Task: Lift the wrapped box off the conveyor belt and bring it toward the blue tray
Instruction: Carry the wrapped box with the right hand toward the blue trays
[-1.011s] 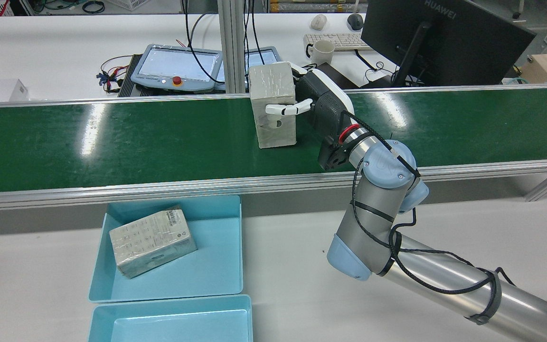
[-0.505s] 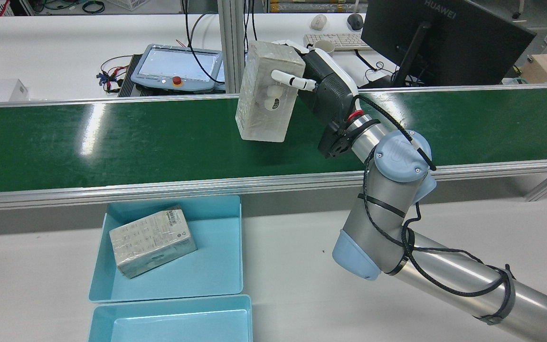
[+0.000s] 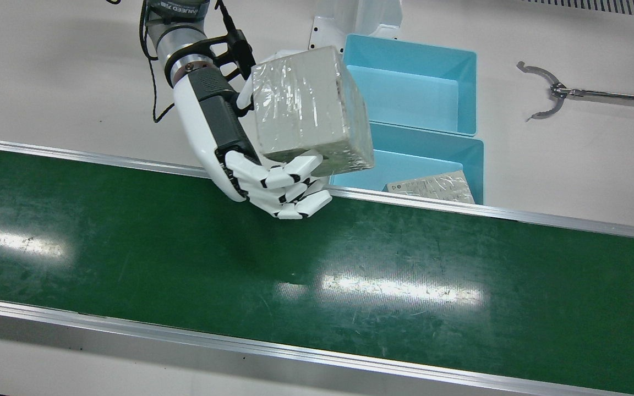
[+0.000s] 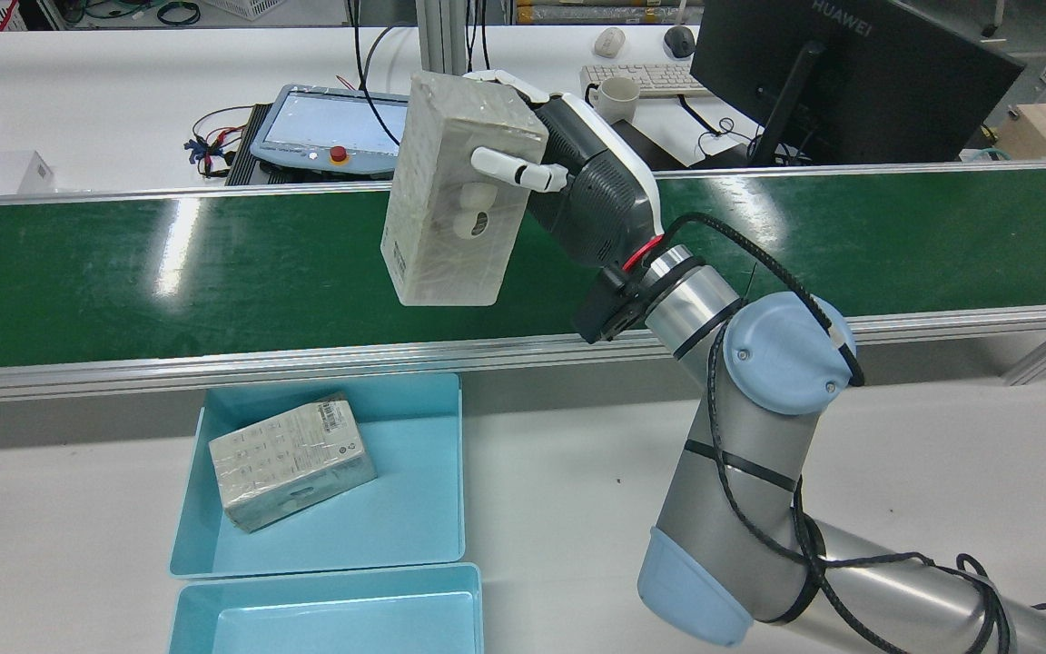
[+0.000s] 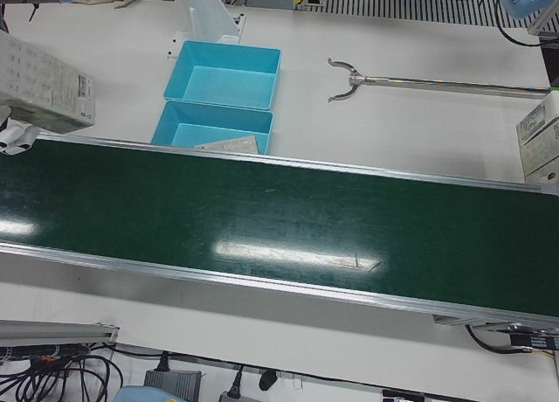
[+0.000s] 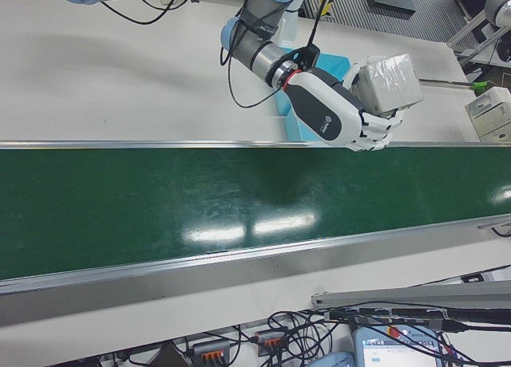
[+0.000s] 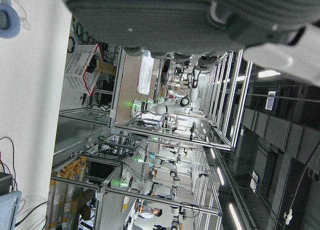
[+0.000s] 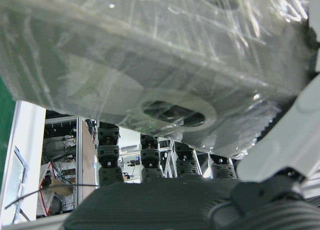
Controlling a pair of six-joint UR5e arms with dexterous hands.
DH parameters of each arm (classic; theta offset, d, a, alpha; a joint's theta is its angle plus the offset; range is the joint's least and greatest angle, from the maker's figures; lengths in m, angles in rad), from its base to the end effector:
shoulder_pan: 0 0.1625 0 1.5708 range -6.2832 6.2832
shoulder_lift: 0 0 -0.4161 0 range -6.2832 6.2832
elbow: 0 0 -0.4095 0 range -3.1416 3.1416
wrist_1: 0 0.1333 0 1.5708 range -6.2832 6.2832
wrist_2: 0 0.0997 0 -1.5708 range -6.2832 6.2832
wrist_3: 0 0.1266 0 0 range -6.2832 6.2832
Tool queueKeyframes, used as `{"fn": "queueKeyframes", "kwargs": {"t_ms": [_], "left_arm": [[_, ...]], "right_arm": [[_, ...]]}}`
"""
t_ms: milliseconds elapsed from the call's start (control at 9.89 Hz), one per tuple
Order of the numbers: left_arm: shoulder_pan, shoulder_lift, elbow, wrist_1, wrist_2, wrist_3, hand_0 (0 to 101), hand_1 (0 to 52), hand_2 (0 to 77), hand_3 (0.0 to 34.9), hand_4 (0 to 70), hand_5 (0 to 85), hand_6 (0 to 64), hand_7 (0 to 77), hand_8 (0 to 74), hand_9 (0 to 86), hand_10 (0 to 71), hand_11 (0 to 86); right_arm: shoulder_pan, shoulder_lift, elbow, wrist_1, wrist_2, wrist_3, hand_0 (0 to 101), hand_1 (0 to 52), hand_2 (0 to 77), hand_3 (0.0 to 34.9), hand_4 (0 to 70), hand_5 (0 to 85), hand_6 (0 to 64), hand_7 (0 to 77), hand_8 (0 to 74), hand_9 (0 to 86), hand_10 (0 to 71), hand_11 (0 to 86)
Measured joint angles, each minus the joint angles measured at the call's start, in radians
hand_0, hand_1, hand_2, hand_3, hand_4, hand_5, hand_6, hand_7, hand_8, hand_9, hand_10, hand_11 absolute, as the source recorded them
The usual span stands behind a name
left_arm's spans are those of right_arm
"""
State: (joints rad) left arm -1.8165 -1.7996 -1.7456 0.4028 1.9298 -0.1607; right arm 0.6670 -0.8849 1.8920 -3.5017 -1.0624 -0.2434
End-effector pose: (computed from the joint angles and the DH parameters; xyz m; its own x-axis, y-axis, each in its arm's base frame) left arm -0.2296 -0.5503 0.5065 -0.9808 -0.1117 0.1597 -0.1588 -0.0173 -0.9872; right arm -0.3749 -0.5433 0.1512 -0.9348 0.3430 -0.0925 0.2559 0.4694 -0.8451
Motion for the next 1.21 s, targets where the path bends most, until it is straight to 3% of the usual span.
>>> {"fn": "queueKeyframes", "kwargs": {"t_ms": [101, 202, 505, 606, 809, 1011, 1213], "left_arm": [[0.0, 0.0, 0.0, 0.0, 0.0, 0.0, 0, 0.0, 0.5, 0.0, 0.0, 0.5, 0.0, 0.5, 0.5, 0.0, 0.5, 0.0], [0.0, 0.0, 0.0, 0.0, 0.0, 0.0, 0, 0.0, 0.5, 0.0, 0.0, 0.5, 0.0, 0.5, 0.5, 0.0, 0.0, 0.0], [0.0, 0.0, 0.0, 0.0, 0.0, 0.0, 0, 0.0, 1.1, 0.0, 0.0, 0.5, 0.0, 0.5, 0.0, 0.5, 0.5, 0.0], [0.0, 0.0, 0.0, 0.0, 0.0, 0.0, 0, 0.0, 0.5, 0.0, 0.0, 0.5, 0.0, 0.5, 0.5, 0.0, 0.0, 0.0], [0.0, 0.0, 0.0, 0.0, 0.0, 0.0, 0, 0.0, 1.1, 0.0, 0.0, 0.5, 0.0, 0.5, 0.5, 0.0, 0.5, 0.0], [0.0, 0.0, 0.0, 0.0, 0.0, 0.0, 0, 0.0, 1.1, 0.0, 0.0, 0.5, 0.0, 0.5, 0.5, 0.0, 0.0, 0.0], [0.0, 0.0, 0.0, 0.0, 0.0, 0.0, 0, 0.0, 1.1, 0.0, 0.0, 0.5, 0.0, 0.5, 0.5, 0.0, 0.5, 0.0]], "right_arm": [[-0.054, 0.0, 0.032, -0.01, 0.013, -0.003, 45, 1.1, 32.7, 19.8, 25.1, 44.2, 31.6, 60.0, 27.3, 42.5, 34.9, 49.6], [-0.106, -0.001, 0.06, -0.014, 0.024, -0.014, 45, 2.2, 32.7, 20.7, 25.1, 44.2, 22.4, 49.1, 18.5, 31.1, 28.4, 39.8], [-0.232, -0.022, 0.161, -0.03, 0.029, -0.103, 45, 2.2, 32.7, 20.3, 25.1, 44.2, 22.4, 49.1, 16.4, 27.8, 26.2, 38.2], [-0.25, -0.027, 0.193, -0.065, 0.014, -0.133, 45, 2.2, 32.7, 20.3, 25.1, 44.2, 22.4, 49.1, 16.4, 27.8, 26.2, 38.2], [-0.26, -0.033, 0.225, -0.159, -0.065, -0.173, 47, 2.2, 32.7, 20.2, 25.1, 44.2, 24.5, 49.6, 18.5, 31.1, 27.8, 41.5], [-0.246, -0.037, 0.233, -0.236, -0.164, -0.232, 47, 2.2, 32.7, 19.1, 25.1, 44.2, 23.5, 48.5, 17.5, 30.0, 26.2, 38.7], [-0.246, -0.036, 0.23, -0.27, -0.213, -0.271, 47, 2.2, 32.7, 19.0, 25.1, 44.2, 23.5, 47.5, 18.5, 30.5, 24.0, 36.0]]}}
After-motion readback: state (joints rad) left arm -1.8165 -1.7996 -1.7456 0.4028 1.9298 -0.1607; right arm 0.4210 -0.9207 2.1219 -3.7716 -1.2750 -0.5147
